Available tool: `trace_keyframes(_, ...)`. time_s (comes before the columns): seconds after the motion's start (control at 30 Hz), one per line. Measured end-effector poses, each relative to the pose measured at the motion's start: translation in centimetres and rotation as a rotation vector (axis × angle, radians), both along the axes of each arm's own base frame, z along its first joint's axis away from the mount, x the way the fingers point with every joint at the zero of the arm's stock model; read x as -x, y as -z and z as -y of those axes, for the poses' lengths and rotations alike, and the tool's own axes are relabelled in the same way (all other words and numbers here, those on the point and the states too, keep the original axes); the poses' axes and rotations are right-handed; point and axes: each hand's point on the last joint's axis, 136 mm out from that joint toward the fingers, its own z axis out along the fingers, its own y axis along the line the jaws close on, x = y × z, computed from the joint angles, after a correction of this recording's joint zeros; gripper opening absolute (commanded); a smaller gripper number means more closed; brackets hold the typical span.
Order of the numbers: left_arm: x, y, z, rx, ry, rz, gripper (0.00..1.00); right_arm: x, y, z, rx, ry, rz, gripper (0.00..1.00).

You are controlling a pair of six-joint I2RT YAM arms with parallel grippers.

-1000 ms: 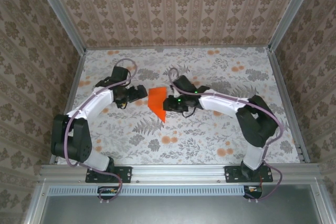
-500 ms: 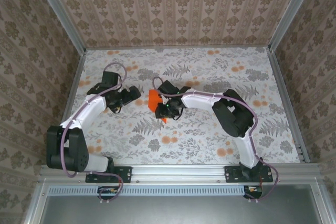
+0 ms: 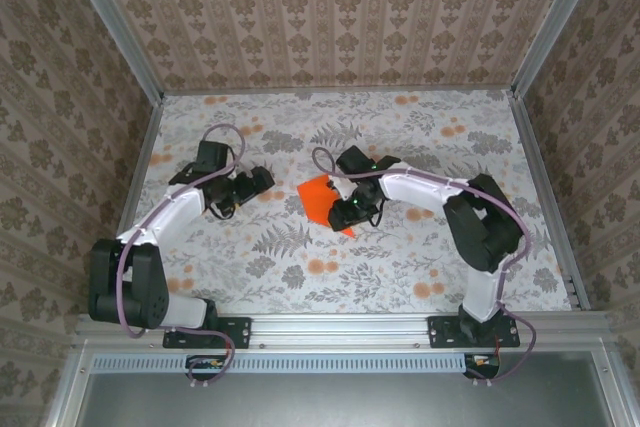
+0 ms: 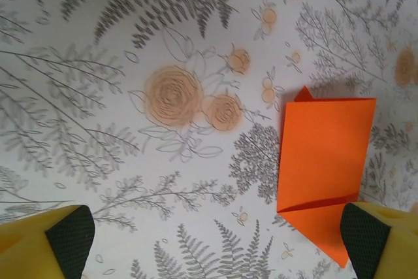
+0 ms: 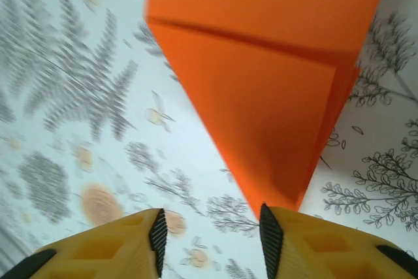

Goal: Fold a paper plane with a square sheet of paper (pick it up from the middle)
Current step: Move the square sheet of paper to the center of the table, then fold the wing for the fifth time at the center of the table.

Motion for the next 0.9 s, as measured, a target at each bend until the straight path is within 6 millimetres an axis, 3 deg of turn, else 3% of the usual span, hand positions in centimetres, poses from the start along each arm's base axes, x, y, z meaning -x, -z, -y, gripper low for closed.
trace_keyframes(0.1, 0.6, 0.2, 1.5, 0.029, 0.026, -0.008, 0.99, -1.2, -2.5, -0.4, -0.070, 0.129, 0.054, 0.46)
trace_keyframes(0.2, 1.2, 0.6, 3.1, 0.062, 0.044, -0.014, 0.98, -2.2, -2.9, -1.0, -0.127, 0.264, 0.048, 0.44)
trace_keyframes(0.43, 3.1, 1.3, 6.6, 0.131, 0.080, -0.049, 0.91, -3.5, 0.4, -1.8, -0.160, 0.454, -0.054, 0.42)
trace_keyframes(0.6, 3.3, 2.4, 8.4, 0.166, 0.066, -0.099, 0.74, -3.9, 2.8, -1.2, -0.128, 0.519, -0.109, 0.42)
trace_keyframes(0.9, 4.2, 5.2, 10.8, 0.183, 0.072, -0.212, 0.57, -4.5, 3.7, -0.1, -0.138, 0.565, -0.136, 0.41)
